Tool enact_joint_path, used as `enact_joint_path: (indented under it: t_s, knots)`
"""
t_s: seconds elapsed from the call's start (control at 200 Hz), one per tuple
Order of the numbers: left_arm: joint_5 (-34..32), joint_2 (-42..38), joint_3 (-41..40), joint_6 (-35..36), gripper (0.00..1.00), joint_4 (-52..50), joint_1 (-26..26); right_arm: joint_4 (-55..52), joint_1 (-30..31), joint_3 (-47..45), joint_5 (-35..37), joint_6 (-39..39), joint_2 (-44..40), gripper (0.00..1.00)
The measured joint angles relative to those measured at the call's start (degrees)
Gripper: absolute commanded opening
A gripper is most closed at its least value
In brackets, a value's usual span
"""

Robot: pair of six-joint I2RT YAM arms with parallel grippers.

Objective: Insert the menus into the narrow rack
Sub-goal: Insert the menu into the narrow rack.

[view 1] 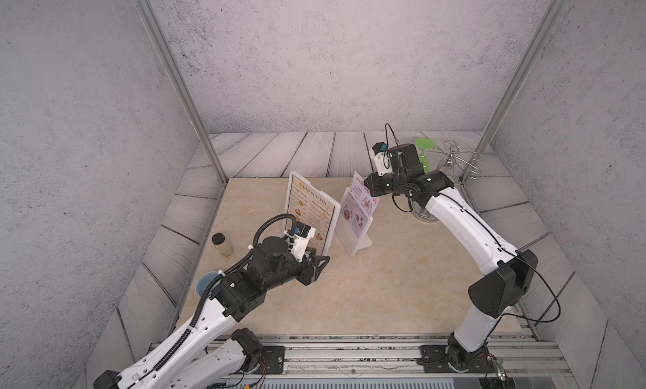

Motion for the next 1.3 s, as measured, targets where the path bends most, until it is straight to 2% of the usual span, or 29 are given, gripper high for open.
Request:
enact_joint_path:
  t_s: [0.18, 0.555, 1.301]
  knots:
    - [0.0, 0.0, 0.1, 0.2, 0.56, -0.1, 0.0, 0.0, -0.2, 0.0, -0.4, 0.0, 0.6, 0.16]
    - [0.0, 0.0, 0.1, 0.2, 0.56, -0.1, 0.0, 0.2, -0.3, -0.8, -1.9, 0.5, 0.9, 0.04]
    - [0.0, 0.0, 0.1, 0.2, 0.56, -0.1, -0.3, 6.6, -0.3, -10.5, -5.7, 3.7, 0.9, 0.02]
